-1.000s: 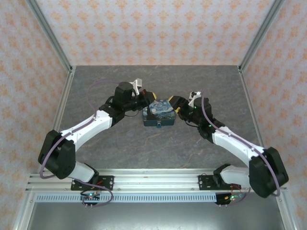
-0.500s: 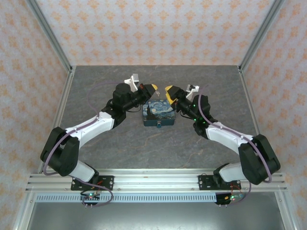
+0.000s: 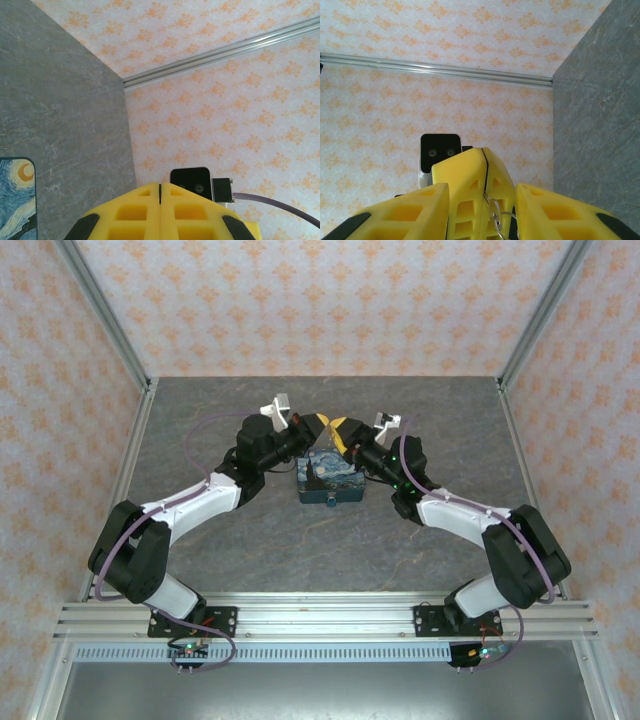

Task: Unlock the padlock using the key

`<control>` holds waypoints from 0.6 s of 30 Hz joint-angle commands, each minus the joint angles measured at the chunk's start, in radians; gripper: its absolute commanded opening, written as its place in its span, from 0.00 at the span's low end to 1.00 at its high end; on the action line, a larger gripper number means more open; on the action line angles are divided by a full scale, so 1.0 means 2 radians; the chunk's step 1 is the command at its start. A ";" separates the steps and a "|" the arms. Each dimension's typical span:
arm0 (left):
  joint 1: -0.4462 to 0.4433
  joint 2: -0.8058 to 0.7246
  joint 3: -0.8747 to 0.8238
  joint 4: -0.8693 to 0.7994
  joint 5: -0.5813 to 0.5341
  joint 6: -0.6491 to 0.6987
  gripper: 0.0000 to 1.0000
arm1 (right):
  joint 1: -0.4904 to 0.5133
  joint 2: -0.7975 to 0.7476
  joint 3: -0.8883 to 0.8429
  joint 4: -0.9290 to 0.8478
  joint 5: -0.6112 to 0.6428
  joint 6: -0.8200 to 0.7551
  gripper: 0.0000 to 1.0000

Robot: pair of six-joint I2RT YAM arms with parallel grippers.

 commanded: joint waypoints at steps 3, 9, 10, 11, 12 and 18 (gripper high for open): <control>0.005 0.001 0.002 0.026 -0.010 -0.003 0.00 | 0.005 0.003 -0.005 0.041 -0.008 0.006 0.34; 0.004 0.001 0.002 0.027 -0.010 -0.005 0.00 | 0.008 0.005 -0.008 0.044 -0.010 0.007 0.26; 0.004 0.001 0.002 0.027 -0.009 -0.006 0.00 | 0.009 0.006 -0.008 0.045 -0.011 0.007 0.25; 0.004 0.002 0.002 0.027 -0.010 -0.006 0.00 | 0.008 0.006 -0.008 0.045 -0.012 0.007 0.25; 0.004 0.002 0.002 0.028 -0.010 -0.006 0.00 | 0.009 0.007 -0.009 0.046 -0.013 0.007 0.24; 0.005 0.002 0.003 0.027 -0.010 -0.006 0.00 | 0.011 0.009 -0.014 0.048 -0.013 0.008 0.23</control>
